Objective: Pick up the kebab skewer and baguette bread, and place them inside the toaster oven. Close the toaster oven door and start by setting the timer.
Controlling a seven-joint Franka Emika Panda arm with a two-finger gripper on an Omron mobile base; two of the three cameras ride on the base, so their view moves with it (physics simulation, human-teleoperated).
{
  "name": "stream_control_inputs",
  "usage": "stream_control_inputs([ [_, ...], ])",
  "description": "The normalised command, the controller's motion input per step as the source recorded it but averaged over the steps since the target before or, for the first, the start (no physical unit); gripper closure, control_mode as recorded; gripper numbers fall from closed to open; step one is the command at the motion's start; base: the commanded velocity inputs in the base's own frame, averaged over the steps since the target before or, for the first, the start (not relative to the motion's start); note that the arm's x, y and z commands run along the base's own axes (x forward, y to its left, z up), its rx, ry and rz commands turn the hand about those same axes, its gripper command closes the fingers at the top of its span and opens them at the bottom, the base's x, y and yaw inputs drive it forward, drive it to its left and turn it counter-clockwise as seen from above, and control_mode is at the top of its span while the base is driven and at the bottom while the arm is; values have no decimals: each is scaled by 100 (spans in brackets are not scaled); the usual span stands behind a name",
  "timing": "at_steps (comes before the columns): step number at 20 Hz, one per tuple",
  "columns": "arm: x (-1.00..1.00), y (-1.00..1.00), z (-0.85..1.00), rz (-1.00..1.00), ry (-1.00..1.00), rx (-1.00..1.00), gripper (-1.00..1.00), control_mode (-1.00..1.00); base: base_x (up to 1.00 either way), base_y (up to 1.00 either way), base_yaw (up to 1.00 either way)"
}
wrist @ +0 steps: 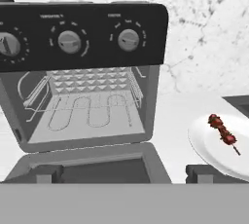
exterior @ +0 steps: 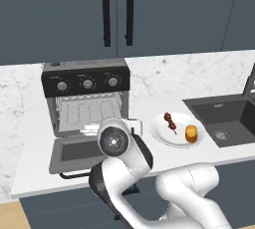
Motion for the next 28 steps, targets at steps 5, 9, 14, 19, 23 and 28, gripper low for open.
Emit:
stream_control_inputs([
  [5,53,5,-3,0,-23,1,-100,-100,0,0,0],
  [9,47,3,-57,-7,-15,1,-100,-100,0,0,0],
  [14,56,1,-9,-9,-11,0,-100,-100,0,0,0],
  [19,48,24,0,-12,0,3,-100,-100,0,0,0],
  [23,62,27,-2,-12,4,8,-100,-100,0,0,0],
  [28,39,48,-10,-8,0,0,-100,-100,0,0,0],
])
